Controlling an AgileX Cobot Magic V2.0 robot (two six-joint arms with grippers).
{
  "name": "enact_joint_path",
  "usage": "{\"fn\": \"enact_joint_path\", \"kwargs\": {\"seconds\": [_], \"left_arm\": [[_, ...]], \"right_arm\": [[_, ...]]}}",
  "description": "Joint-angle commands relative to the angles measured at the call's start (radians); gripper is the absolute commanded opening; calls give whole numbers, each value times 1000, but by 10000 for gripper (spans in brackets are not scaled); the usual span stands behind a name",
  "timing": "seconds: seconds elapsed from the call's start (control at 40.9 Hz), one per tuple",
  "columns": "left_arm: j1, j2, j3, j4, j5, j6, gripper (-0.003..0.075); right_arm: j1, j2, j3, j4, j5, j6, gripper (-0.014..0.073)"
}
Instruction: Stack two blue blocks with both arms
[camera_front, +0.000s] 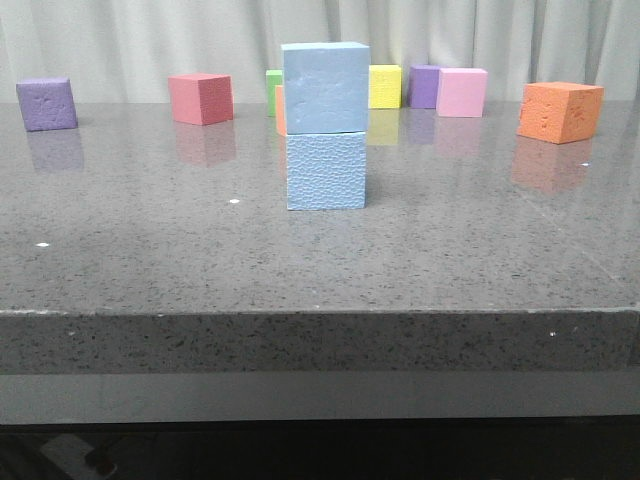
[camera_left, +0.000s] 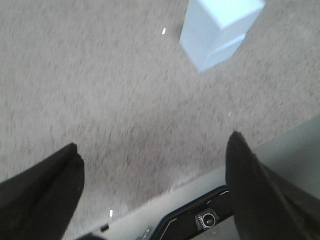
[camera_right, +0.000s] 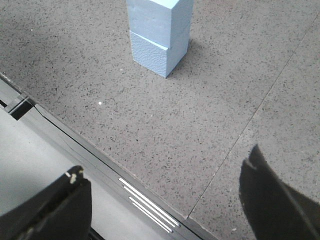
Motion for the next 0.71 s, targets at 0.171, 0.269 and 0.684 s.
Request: {"fn": "enact_joint_path", "kwargs": {"seconds": [0.171,0.269,0.684], "left_arm": [[-8,-290,263,160,-128,-164,566],[-8,-379,327,165,-167,-164,566],[-8,-509,400,158,-232,-164,566]], "right_arm": [[-6,-6,-25,-4,-64,-10,608],[-6,-19,-40,-69,-20,80,608],[-6,-215,-47,-235,264,306,608]]}}
